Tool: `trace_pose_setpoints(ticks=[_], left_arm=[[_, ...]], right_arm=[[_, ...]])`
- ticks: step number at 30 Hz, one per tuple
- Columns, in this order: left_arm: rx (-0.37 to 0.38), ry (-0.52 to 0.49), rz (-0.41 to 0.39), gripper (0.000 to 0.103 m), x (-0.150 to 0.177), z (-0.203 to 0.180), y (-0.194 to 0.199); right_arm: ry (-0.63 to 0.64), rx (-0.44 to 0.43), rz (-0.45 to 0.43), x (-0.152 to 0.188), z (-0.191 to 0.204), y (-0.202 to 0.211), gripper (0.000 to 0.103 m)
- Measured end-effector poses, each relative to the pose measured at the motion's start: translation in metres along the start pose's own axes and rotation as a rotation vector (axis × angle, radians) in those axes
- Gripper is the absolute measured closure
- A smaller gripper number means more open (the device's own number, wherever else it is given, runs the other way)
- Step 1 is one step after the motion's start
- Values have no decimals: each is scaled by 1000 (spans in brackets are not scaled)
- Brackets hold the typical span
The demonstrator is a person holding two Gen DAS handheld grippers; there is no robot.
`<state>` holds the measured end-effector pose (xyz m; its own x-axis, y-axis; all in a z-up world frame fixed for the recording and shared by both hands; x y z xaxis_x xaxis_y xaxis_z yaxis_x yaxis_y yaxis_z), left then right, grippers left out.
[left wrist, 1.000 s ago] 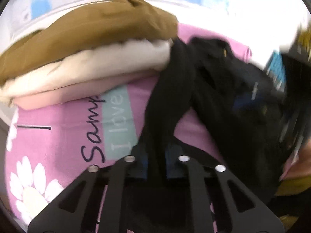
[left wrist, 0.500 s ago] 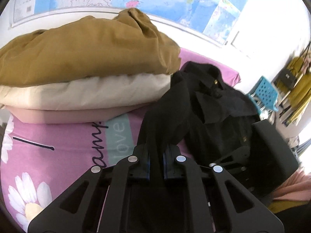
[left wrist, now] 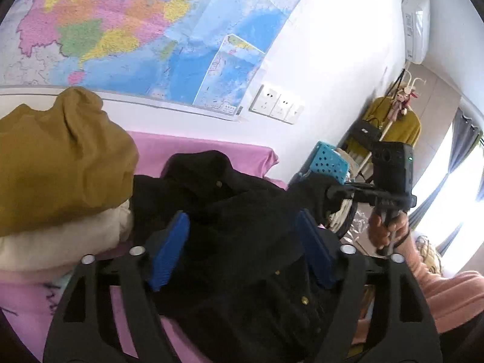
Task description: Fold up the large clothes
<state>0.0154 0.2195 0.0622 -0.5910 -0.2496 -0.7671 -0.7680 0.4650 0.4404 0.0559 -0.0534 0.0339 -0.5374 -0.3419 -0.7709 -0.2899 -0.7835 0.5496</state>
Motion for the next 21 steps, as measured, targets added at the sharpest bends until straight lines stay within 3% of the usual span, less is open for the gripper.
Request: trace_pose_setpoints(ticks=[3,7,8,9,11,16,17,19,20,21], left_arm=[[-12,71,55,28,13,24,-25],[-110,145,129,28,37,57,-48],[-129,160,147,28,43,65,-51],[-142,166,161,28,46,70,-54],[-164,174,172,28,53,76,-56],[-167,183,179,28,57,79,-58],[-166,179,183,28,56,77,-59],[-170,168,197,28,52,75,-64],[-170,161,207,28,50,73,-67],[-169,153,223,28,48,71,-72]], right_arm=[[-138,118,40,30,-53,7,100],[-250,201,102,69,-104,-7,95],[-254,232,110,75,-106,-12,86],[-261,238,105,81,-109,-11,58],[-266,205,68,89,-108,-15,21],[-215,146,100,110,-100,-45,20],[-224,120,103,112,-99,-49,23],[-212,73,101,111,-91,-52,68],[-198,27,98,109,-85,-51,101],[-185,22,84,106,-80,-47,100]])
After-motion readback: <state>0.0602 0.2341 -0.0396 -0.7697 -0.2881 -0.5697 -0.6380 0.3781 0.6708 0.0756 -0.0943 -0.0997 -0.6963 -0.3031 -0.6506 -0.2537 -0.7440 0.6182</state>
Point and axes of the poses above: each gripper's, at about its wrist camera, not at the fingertips, and y roughly against the way its jaws point, z to its left, x to its underside, the point moved 3 cm from there along -y, roughly the way its jaws point, and after that the axes turned 1 degree about y, right-handed, at the moved point
